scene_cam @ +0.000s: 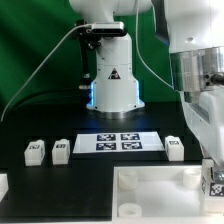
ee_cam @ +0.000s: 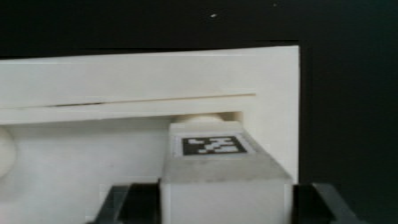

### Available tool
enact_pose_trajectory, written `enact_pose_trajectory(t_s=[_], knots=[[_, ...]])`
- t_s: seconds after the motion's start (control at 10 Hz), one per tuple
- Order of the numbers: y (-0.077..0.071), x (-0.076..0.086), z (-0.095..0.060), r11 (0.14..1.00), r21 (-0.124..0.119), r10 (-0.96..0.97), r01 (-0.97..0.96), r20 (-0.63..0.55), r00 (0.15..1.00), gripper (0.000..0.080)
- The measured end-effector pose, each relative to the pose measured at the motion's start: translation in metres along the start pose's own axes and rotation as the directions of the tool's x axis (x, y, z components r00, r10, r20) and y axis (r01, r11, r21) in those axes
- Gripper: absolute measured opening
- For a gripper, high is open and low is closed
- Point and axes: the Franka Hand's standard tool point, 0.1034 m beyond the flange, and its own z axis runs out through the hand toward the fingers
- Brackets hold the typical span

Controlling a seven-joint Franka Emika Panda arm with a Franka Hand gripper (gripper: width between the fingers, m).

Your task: Assemble one leg

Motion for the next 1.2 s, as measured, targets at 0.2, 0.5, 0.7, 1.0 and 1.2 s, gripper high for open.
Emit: enact_pose_trajectory(t_s=[0.2, 0.5, 0.7, 1.0, 1.2], knots=[[0.0005, -0.0007, 0.0006, 1.0, -0.001, -0.009, 0.009, 0.001, 1.0, 0.0356], [-0.0017, 0.0024, -0.0028, 0.906, 0.005, -0.423, 0.423, -0.002, 0.906, 0.0574], [-0.0014, 0.004, -0.0015, 0.769, 0.005, -0.639, 0.639, -0.005, 0.769, 0.0646], [-0.0018, 0.0059, -0.0015, 0.516, -0.002, -0.857, 0.857, -0.009, 0.515, 0.0648], [-0.0042, 0.0054, 0.0011, 0.254, -0.017, -0.967, 0.967, 0.018, 0.254, 0.0648]])
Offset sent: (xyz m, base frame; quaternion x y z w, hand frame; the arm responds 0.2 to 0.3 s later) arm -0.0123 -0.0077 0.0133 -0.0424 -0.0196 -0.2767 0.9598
